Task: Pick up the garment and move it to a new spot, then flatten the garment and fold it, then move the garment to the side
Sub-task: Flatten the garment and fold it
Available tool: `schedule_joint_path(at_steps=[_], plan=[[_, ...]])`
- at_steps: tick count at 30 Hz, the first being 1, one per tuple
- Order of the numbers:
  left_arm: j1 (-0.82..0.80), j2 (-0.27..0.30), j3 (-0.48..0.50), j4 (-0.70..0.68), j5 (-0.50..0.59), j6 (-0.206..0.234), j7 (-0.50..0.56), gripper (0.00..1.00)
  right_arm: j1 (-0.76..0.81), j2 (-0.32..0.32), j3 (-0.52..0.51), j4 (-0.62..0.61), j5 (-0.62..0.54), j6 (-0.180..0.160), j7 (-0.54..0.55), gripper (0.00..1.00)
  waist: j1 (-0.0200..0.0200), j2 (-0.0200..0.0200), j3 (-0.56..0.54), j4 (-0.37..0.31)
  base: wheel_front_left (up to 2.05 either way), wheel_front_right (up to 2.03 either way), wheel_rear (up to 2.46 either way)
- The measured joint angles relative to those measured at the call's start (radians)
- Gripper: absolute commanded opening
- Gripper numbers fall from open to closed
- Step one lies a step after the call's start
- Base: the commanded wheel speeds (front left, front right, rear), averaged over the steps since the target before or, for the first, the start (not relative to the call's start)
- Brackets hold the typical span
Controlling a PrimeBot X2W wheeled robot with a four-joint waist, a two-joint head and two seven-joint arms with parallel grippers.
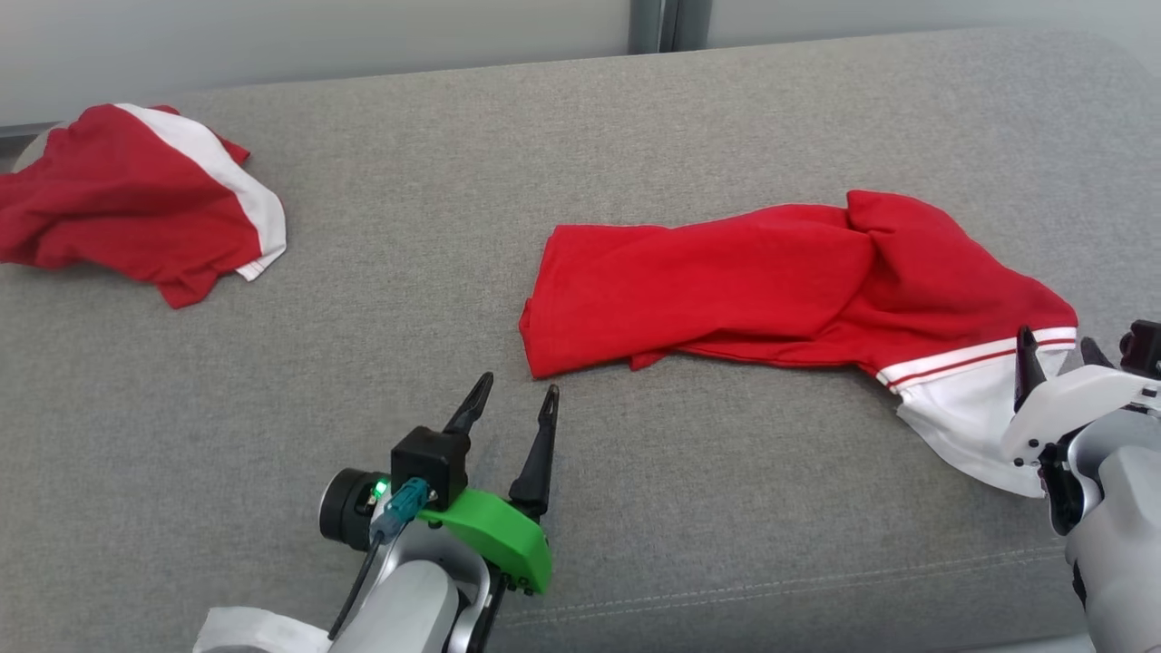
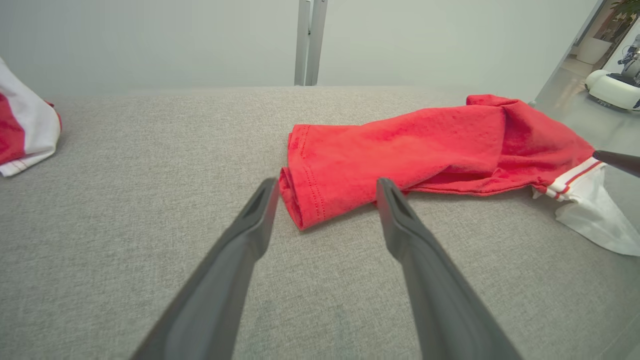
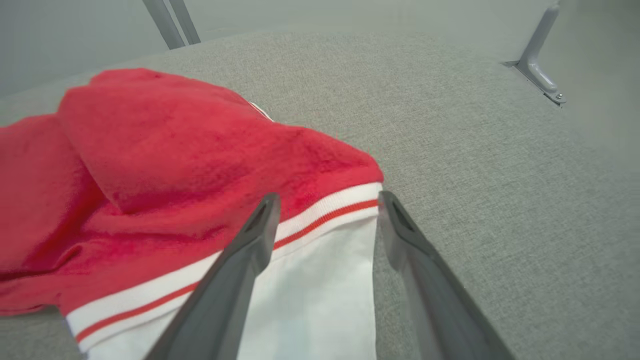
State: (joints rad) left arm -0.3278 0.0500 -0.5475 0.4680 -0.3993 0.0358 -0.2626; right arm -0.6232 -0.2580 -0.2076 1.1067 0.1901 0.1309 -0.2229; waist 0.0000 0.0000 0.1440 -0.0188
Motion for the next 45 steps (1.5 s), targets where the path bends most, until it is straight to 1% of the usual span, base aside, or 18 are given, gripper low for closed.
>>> schedule_joint_path(at_steps=[4,8,11,12,16,21,27,28,29,30,32,33,34,35,39,45], plan=[[-0.004,0.0,-0.003,0.06,0.004,-0.016,0.0,1.0,0.005,0.004,0.043,-0.052,0.003,0.0,-0.024,1.0,0.0,0.0,-0.005,-0.028,0.0,0.0,0.0],[-0.037,-0.001,0.004,0.13,-0.006,-0.027,0.0,1.0,0.046,0.019,0.11,-0.172,0.041,0.0,-0.036,1.0,0.0,0.0,-0.006,-0.063,0.0,0.0,0.0],[-0.065,-0.001,0.023,0.191,-0.024,-0.032,-0.001,1.0,0.099,0.035,0.165,-0.301,0.083,0.0,-0.039,1.0,0.0,0.0,-0.003,-0.094,0.0,0.0,0.0],[-0.089,0.003,0.033,0.233,-0.029,-0.033,-0.001,1.0,0.135,0.042,0.195,-0.402,0.108,0.0,-0.04,1.0,0.0,0.0,0.0,-0.116,0.0,0.0,0.0],[-0.13,0.017,0.051,0.32,-0.039,-0.038,-0.001,1.0,0.219,0.063,0.238,-0.56,0.154,0.0,-0.04,1.0,0.0,0.0,0.012,-0.161,0.0,0.0,0.0],[-0.175,0.026,0.07,0.401,-0.058,-0.053,-0.001,1.0,0.292,0.075,0.244,-0.687,0.171,0.0,-0.04,1.0,0.0,0.0,0.034,-0.208,0.0,0.0,0.0],[-0.203,0.026,0.085,0.439,-0.065,-0.065,-0.001,1.0,0.349,0.086,0.213,-0.755,0.171,0.0,-0.04,1.0,0.0,0.0,0.059,-0.241,0.0,0.0,0.0],[-0.206,0.025,0.087,0.436,-0.066,-0.069,-0.001,0.91,0.354,0.087,0.205,-0.762,0.166,0.0,-0.04,1.0,0.0,0.0,0.062,-0.243,0.0,0.0,0.0],[-0.208,0.024,0.089,0.429,-0.066,-0.07,-0.001,0.68,0.358,0.09,0.196,-0.768,0.165,0.0,-0.04,1.0,0.0,0.0,0.064,-0.245,0.0,0.0,0.0],[-0.21,0.023,0.091,0.42,-0.066,-0.071,-0.001,0.51,0.363,0.091,0.189,-0.774,0.162,0.0,-0.04,1.0,0.0,0.0,0.065,-0.244,0.0,0.0,0.0],[-0.21,0.022,0.095,0.396,-0.062,-0.072,-0.001,0.38,0.374,0.095,0.178,-0.78,0.157,0.0,-0.04,1.0,0.0,0.0,0.064,-0.241,0.0,0.0,0.0],[-0.209,0.021,0.096,0.382,-0.057,-0.074,-0.001,0.27,0.377,0.097,0.173,-0.782,0.153,0.0,-0.04,1.0,0.0,0.0,0.063,-0.239,0.0,0.0,0.0],[-0.207,0.019,0.098,0.372,-0.055,-0.077,-0.001,0.11,0.38,0.1,0.167,-0.783,0.147,0.0,-0.04,1.0,0.0,0.0,0.062,-0.236,0.0,0.0,0.0],[-0.203,0.018,0.098,0.364,-0.052,-0.079,-0.001,0.0,0.383,0.104,0.162,-0.784,0.142,0.0,-0.04,1.0,0.0,0.0,0.06,-0.233,0.0,0.0,0.0],[-0.176,0.016,0.097,0.302,-0.026,-0.08,-0.001,0.0,0.394,0.12,0.158,-0.783,0.132,0.0,-0.04,1.0,0.0,0.0,0.053,-0.219,0.0,0.0,0.0],[-0.108,0.015,0.107,0.15,0.006,-0.081,-0.001,0.0,0.413,0.125,0.136,-0.784,0.121,0.0,-0.04,1.0,0.0,0.0,0.036,-0.19,0.0,0.0,0.0]])
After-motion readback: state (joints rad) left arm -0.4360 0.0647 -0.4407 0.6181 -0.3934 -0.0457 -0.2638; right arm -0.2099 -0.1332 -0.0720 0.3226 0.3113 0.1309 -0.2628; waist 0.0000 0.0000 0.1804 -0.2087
